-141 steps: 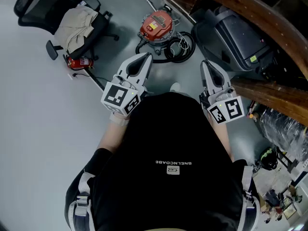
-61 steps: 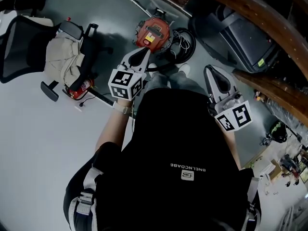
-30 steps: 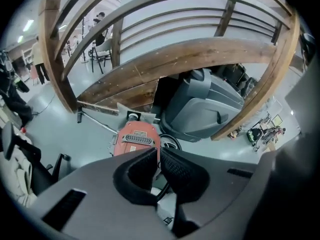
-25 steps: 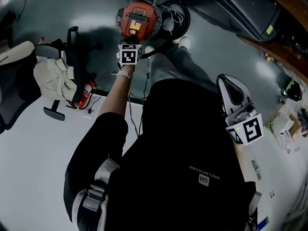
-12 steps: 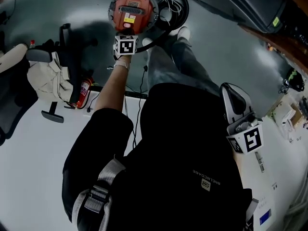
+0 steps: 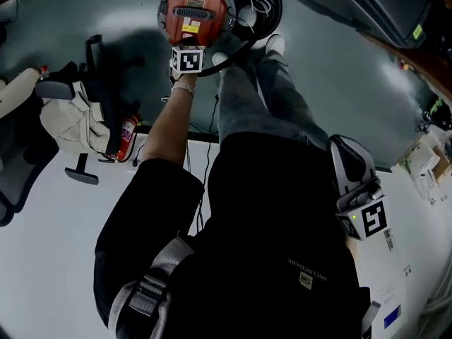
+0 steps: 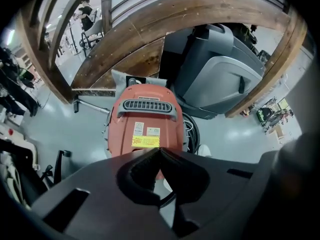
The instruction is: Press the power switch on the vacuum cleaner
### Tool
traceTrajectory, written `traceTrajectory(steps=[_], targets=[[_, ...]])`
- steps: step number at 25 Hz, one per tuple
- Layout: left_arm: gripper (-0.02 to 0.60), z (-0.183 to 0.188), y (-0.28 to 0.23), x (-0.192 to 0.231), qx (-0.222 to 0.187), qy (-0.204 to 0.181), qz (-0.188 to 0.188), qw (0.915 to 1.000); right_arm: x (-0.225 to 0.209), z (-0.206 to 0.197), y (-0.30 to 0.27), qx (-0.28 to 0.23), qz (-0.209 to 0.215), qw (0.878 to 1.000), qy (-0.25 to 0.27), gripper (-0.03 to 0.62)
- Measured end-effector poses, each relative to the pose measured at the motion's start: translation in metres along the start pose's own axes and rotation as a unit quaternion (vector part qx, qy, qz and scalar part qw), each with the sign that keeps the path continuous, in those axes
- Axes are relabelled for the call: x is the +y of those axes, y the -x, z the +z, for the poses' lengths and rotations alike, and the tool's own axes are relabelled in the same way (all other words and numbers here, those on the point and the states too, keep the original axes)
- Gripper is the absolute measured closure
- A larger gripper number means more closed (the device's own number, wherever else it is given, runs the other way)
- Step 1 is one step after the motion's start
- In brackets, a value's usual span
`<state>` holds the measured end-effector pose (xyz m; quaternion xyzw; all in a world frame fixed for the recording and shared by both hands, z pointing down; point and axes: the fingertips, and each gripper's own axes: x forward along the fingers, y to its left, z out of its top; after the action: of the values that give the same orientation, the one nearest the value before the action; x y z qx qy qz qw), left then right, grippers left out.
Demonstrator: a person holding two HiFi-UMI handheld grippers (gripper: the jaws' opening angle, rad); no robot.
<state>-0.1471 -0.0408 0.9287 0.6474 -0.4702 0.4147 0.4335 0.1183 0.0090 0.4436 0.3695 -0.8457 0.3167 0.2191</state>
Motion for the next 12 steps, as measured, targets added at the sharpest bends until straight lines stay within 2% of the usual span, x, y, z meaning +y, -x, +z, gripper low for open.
traceTrajectory(steps=[12], targets=[[0.566, -0.016, -0.039, 0.015, 0.037, -0.008, 0.009, 0.9992, -0.01, -0.01, -0.02, 0.012, -0.025, 0.999, -0.022, 0.565]])
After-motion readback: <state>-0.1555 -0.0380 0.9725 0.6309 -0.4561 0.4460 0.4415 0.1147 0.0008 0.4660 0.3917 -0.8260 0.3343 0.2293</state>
